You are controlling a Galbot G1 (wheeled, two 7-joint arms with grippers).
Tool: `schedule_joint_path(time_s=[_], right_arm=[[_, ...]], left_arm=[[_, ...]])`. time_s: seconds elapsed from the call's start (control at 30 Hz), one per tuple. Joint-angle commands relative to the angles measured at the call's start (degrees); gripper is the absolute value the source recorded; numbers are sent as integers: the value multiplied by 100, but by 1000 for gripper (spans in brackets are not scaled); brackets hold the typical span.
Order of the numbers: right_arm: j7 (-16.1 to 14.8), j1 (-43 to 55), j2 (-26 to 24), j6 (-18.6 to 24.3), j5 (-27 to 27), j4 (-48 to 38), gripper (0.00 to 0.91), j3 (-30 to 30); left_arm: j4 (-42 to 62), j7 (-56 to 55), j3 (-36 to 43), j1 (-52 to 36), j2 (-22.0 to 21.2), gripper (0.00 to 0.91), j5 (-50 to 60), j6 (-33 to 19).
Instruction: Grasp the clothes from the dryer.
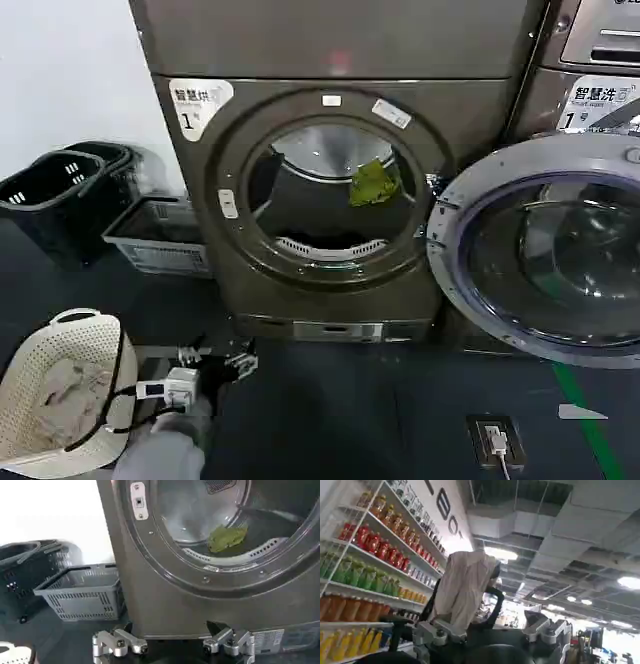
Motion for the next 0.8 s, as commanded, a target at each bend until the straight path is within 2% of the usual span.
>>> schedule_joint_path(time_s=[0.03,0.8], right_arm=[[61,13,5,214,279,-16,907,-80],[65,30,73,107,479,54,907,-96]], left_arm=[[11,15,3,-4,12,907,28,281],[74,40,20,-33,52,907,102,281]])
